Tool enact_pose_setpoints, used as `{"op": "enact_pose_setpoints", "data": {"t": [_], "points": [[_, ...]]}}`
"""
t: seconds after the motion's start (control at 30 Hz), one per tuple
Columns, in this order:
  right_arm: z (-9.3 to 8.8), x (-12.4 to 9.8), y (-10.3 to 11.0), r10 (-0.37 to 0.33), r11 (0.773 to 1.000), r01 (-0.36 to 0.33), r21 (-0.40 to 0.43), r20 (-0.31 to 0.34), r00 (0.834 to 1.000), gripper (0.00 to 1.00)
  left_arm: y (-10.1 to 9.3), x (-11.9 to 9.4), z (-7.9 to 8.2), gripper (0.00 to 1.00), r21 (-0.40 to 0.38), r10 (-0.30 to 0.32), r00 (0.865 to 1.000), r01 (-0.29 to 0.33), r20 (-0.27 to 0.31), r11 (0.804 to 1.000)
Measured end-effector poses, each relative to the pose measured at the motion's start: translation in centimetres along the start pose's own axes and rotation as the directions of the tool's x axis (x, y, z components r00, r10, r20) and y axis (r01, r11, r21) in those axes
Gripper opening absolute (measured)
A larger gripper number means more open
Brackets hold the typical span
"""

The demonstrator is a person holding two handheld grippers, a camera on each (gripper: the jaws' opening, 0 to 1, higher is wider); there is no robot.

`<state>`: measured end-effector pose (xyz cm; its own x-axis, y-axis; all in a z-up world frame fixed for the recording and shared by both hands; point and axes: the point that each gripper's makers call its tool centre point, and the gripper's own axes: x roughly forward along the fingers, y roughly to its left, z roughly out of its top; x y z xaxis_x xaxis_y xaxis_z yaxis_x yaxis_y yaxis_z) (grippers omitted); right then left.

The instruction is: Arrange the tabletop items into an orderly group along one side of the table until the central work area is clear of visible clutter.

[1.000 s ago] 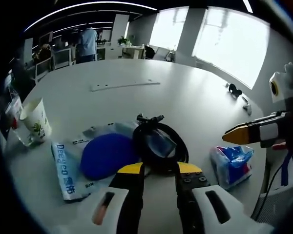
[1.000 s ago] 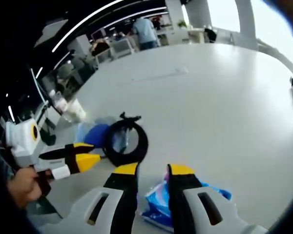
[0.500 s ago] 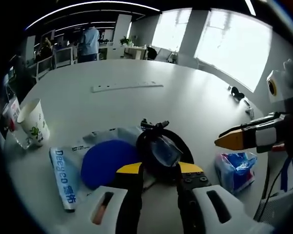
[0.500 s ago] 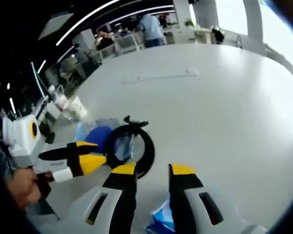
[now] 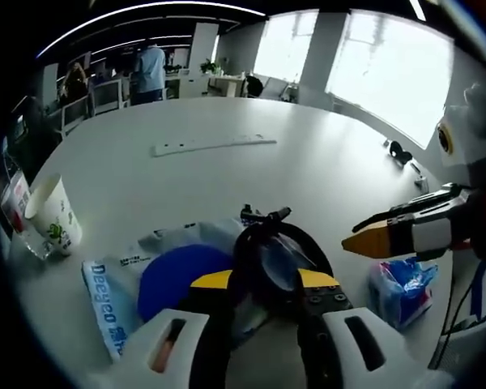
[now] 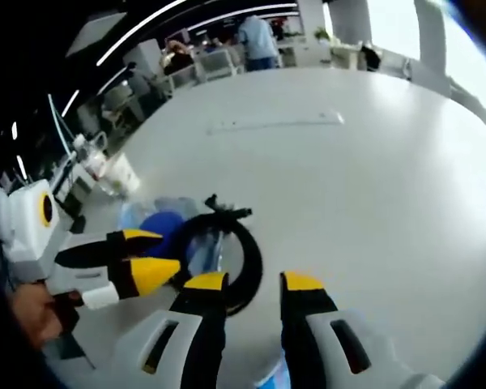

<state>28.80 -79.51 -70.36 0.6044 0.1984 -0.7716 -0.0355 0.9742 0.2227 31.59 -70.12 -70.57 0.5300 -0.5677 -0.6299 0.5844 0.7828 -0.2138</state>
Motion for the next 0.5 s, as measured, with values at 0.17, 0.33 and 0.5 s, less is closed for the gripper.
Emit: {"op": "enact_pose_setpoints", "data": {"t": [0.17, 0.33, 0.5], "points": [[0.0, 0.7, 0.0, 0.004, 1.0, -0.004, 0.0, -0.011, 1.0, 0.22, 0.4, 0.3, 0.0, 0.3, -0.003, 0.008, 1.0, -0.008, -0.008, 1.0], [0.2, 1.3, 0.0, 0.005, 1.0, -0.005, 0.0, -0.019, 1.0, 0.22, 0.6, 0.5, 0.0, 0.3, -0.003, 0.011, 1.0, -0.011, -0.011, 1.0], [0.2, 2.0, 0.0, 0.004, 1.0, -0.004, -0.007, -0.03, 1.0, 0.22, 0.6, 0.8, -0.1, 0.29, -0.004, 0.006, 1.0, -0.006, -0.014, 1.0]]}}
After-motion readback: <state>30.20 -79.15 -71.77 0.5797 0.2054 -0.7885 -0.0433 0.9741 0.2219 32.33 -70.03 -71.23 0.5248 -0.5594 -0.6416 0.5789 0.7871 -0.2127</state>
